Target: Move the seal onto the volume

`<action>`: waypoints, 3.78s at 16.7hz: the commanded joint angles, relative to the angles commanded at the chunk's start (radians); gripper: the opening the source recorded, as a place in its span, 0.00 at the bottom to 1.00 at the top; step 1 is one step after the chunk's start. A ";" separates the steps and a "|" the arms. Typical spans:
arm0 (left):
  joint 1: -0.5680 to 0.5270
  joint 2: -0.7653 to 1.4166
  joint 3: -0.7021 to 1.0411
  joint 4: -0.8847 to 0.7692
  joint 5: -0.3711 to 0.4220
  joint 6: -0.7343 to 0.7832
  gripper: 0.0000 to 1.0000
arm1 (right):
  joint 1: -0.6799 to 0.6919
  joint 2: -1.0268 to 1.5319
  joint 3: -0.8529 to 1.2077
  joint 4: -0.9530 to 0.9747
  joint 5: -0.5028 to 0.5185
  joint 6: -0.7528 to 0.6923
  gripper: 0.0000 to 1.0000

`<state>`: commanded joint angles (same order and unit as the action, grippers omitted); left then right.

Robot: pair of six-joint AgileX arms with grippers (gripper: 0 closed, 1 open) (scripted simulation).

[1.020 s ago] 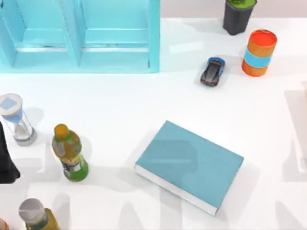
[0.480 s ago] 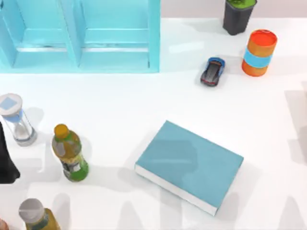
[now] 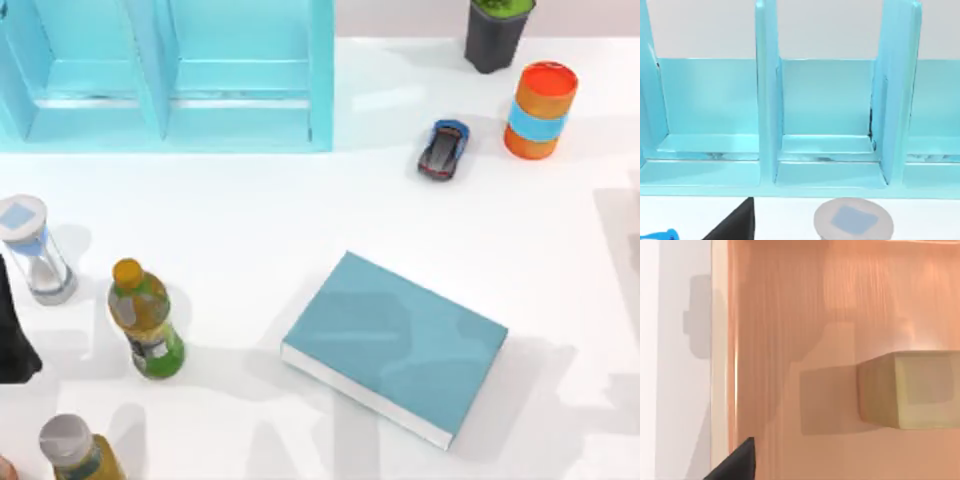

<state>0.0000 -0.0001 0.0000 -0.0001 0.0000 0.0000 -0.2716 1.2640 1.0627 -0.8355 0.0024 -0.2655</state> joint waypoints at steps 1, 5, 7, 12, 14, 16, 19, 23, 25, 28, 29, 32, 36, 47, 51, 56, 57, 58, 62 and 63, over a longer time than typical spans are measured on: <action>0.000 0.000 0.000 0.000 0.000 0.000 1.00 | -0.017 0.073 0.061 -0.049 0.000 -0.016 1.00; 0.000 0.000 0.000 0.000 0.000 0.000 1.00 | -0.080 0.350 0.301 -0.241 -0.001 -0.076 1.00; 0.000 0.000 0.000 0.000 0.000 0.000 1.00 | -0.108 0.473 0.412 -0.325 -0.001 -0.102 1.00; 0.000 0.000 0.000 0.000 0.000 0.000 1.00 | -0.150 0.638 0.567 -0.451 -0.002 -0.142 1.00; 0.000 0.000 0.000 0.000 0.000 0.000 1.00 | -0.151 0.641 0.570 -0.455 -0.002 -0.143 1.00; 0.000 0.000 0.000 0.000 0.000 0.000 1.00 | -0.151 0.641 0.570 -0.455 -0.002 -0.143 1.00; 0.000 0.000 0.000 0.000 0.000 0.000 1.00 | -0.147 0.643 0.555 -0.438 -0.002 -0.140 1.00; 0.000 0.000 0.000 0.000 0.000 0.000 1.00 | -0.147 0.672 0.455 -0.309 -0.001 -0.139 1.00; 0.000 0.000 0.000 0.000 0.000 0.000 1.00 | -0.147 0.692 0.390 -0.224 -0.001 -0.138 1.00; 0.000 0.000 0.000 0.000 0.000 0.000 1.00 | -0.148 0.719 0.307 -0.111 -0.001 -0.138 1.00; 0.000 0.000 0.000 0.000 0.000 0.000 1.00 | -0.148 0.725 0.291 -0.092 -0.001 -0.138 1.00; 0.000 0.000 0.000 0.000 0.000 0.000 1.00 | -0.148 0.728 0.284 -0.082 -0.001 -0.138 1.00; 0.000 0.000 0.000 0.000 0.000 0.000 1.00 | -0.148 0.728 0.284 -0.082 -0.001 -0.138 0.85; 0.000 0.000 0.000 0.000 0.000 0.000 1.00 | -0.148 0.728 0.284 -0.082 -0.001 -0.138 0.02; 0.000 0.000 0.000 0.000 0.000 0.000 1.00 | -0.148 0.728 0.284 -0.082 -0.001 -0.138 0.00; 0.000 0.000 0.000 0.000 0.000 0.000 1.00 | -0.147 0.726 0.284 -0.082 -0.001 -0.137 0.00; 0.000 0.000 0.000 0.000 0.000 0.000 1.00 | -0.147 0.725 0.286 -0.085 0.000 -0.135 0.00; 0.000 0.000 0.000 0.000 0.000 0.000 1.00 | -0.141 0.719 0.296 -0.097 0.001 -0.126 0.00; 0.000 0.000 0.000 0.000 0.000 0.000 1.00 | -0.066 0.666 0.390 -0.226 0.011 -0.025 0.00; 0.000 0.000 0.000 0.000 0.000 0.000 1.00 | -0.034 0.650 0.419 -0.271 0.012 0.009 0.00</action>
<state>0.0000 -0.0001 0.0000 -0.0001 0.0000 0.0000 -0.3054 1.9138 1.4819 -1.1065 0.0146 -0.2564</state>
